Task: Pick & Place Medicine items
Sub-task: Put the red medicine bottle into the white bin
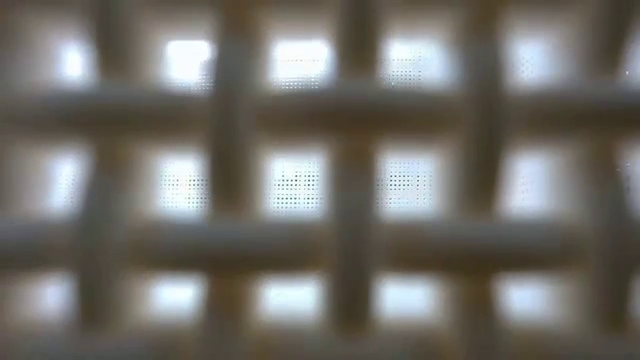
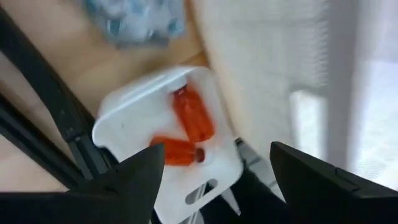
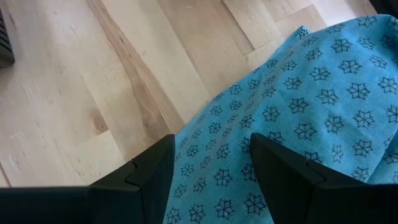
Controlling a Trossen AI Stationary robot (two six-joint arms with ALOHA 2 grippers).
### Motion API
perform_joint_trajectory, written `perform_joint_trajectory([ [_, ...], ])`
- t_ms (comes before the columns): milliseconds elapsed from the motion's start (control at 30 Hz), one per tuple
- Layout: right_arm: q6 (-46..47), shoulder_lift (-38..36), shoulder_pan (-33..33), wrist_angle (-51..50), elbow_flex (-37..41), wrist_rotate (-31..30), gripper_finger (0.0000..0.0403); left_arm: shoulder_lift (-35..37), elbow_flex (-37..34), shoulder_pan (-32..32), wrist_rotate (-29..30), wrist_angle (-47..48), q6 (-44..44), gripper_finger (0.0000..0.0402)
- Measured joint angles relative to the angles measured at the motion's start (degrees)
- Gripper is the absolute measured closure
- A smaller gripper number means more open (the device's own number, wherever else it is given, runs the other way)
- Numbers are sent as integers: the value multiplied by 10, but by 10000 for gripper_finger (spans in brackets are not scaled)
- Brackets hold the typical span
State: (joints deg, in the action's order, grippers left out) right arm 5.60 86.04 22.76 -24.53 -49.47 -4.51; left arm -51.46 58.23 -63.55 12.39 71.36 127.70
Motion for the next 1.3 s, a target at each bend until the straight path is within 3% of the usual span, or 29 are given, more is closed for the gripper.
perform_joint_trajectory([
  [100, 0, 0, 0, 0, 0, 0, 199, 0, 62, 0, 54, 72, -29, 105],
  [200, 2, 0, 0, 0, 0, 0, 199, 0, 117, 1, 151, 132, -94, 105],
  [300, 0, 0, 0, 0, 0, 0, 199, 0, 153, 6, 325, 178, -164, 105],
  [433, 2, 0, 0, 0, 0, 0, 199, 0, 162, 9, 637, 180, -274, 105],
  [533, 0, 0, 0, 0, 0, 0, 199, -4, 157, 11, 762, 179, -385, 105],
  [633, 0, 0, 0, 0, 0, 0, 199, -4, 155, 24, 772, 183, -434, 105],
  [800, 0, 0, 0, 0, 0, 0, 199, -7, 155, 33, 772, 161, -440, 106],
  [1067, 0, 0, 0, 0, 0, 0, 199, -77, 136, 98, 757, -91, -643, 106],
  [1133, 0, 0, 0, 0, 0, 0, 199, -94, 136, 131, 720, -150, -687, 106],
  [1300, 0, 0, 0, 0, 0, 0, 199, -137, 136, 226, 550, -338, -874, 106],
])
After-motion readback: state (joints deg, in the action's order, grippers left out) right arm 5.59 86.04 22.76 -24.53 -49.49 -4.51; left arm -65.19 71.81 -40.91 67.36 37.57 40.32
